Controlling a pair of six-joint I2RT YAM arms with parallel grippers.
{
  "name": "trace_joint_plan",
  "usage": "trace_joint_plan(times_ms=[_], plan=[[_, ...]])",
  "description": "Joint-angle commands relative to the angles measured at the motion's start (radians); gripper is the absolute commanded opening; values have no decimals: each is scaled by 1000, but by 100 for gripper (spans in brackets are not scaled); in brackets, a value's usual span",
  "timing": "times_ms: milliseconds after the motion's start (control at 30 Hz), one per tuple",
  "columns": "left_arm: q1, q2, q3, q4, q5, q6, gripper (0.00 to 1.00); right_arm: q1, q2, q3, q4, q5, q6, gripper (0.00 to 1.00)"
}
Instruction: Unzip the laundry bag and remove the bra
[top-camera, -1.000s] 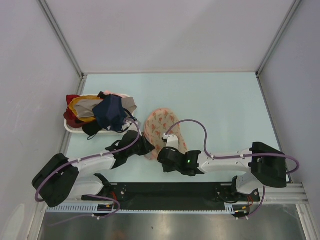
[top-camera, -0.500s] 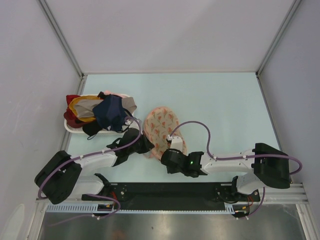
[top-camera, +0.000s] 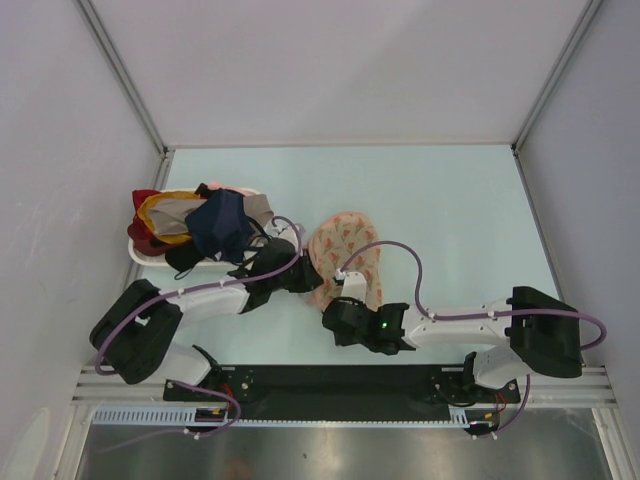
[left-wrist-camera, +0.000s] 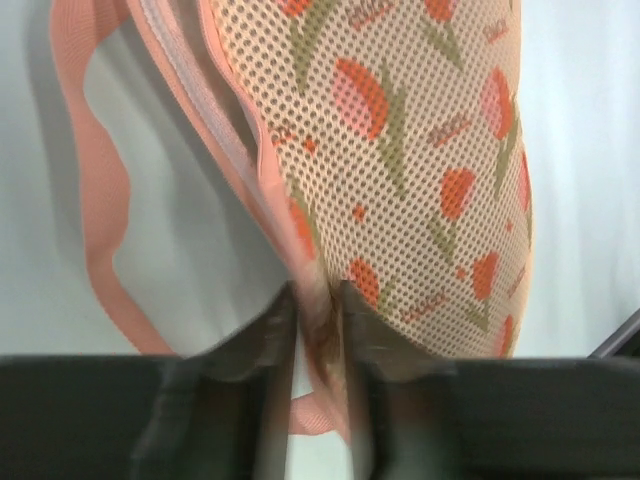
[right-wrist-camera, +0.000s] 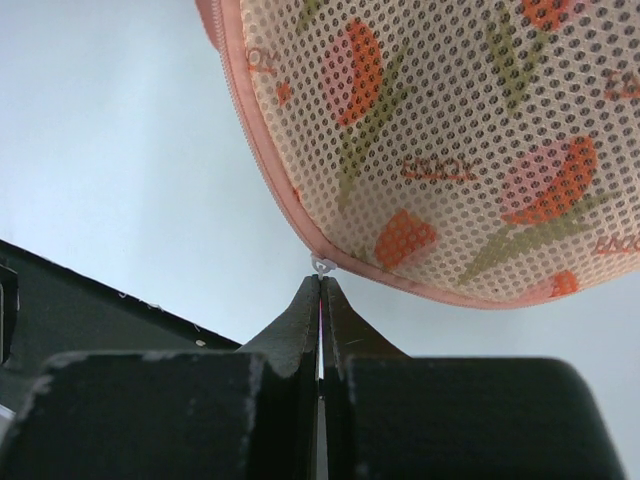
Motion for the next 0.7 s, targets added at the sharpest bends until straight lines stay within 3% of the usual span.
trace_joint_plan(times_ms=[0,67,167,367,667], plan=[[7,-24,43,8,-17,46,52,13,20,63,10,11,-24,0],[8,-74,40,-27,-51,51,72,10,47,83,17,3,-51,0],[8,-137,19,-92,-77,52,80,8,79,124,39,-9,-85,0],[8,-306,-59,-199,-149,8,80,-2,135,184,82,-29,-137,0],[2,-482,-203,-242,-131,-92,76,-12,201,250,152,-70,-193,0]])
